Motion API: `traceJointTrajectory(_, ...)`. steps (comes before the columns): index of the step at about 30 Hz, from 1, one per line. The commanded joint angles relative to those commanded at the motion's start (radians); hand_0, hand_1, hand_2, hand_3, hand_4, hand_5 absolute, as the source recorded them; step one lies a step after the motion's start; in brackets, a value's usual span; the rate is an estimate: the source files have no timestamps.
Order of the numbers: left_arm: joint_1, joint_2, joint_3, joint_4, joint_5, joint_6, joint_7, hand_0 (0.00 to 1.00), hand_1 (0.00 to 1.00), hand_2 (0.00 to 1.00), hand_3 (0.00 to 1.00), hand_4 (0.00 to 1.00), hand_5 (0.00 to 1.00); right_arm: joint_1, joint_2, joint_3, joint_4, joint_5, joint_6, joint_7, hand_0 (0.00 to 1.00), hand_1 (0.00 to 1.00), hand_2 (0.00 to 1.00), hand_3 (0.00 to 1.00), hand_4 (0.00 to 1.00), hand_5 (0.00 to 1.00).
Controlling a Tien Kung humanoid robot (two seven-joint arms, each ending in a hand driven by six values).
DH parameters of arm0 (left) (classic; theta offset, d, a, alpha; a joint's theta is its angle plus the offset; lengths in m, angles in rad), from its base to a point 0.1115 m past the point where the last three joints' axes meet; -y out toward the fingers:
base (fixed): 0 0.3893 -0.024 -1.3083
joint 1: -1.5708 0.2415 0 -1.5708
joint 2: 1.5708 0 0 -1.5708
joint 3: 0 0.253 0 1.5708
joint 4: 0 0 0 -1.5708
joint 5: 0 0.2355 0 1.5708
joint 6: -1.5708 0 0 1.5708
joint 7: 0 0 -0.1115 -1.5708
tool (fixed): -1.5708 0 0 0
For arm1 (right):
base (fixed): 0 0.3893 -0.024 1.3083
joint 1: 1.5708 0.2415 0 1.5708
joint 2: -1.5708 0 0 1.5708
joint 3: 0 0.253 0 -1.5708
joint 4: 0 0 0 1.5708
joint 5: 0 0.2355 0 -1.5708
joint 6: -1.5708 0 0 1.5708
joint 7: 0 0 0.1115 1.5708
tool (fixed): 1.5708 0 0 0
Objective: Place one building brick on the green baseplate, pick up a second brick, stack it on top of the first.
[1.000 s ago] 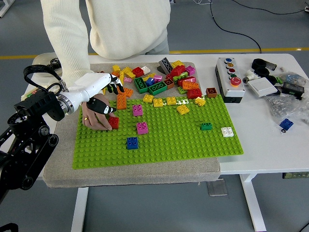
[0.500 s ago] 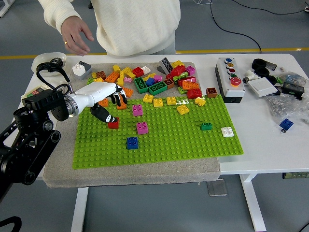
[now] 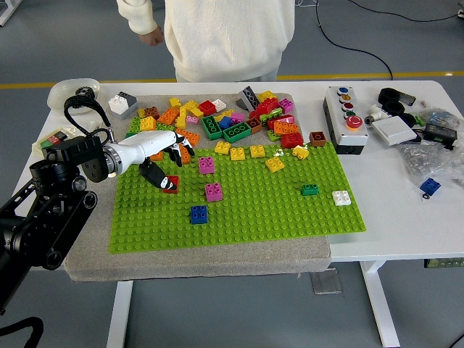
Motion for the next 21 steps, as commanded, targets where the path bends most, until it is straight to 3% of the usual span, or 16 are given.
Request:
traceJointTrajectory(6, -0.012, -0.009, -0.008, 0.039, 0.0, -0.005, -0.002, 0.72, 0.649, 0.594, 0.749, 0.982, 0.002, 0.0, 0.0, -0.002, 0.0, -0.002, 0.001, 0.0, 0.742, 0.645, 0.716, 0.608, 0.831, 0.404)
traceJointTrajectory(21, -0.02, -0.023, -0.028, 0.124, 0.0, 0.033, -0.026, 0.726, 0.657, 0.587, 0.74, 0.986, 0.002, 0.001, 0.0, 0.0, 0.0, 0.004, 0.0, 0.001, 0.742, 0.645, 0.715, 0.609, 0.831, 0.404)
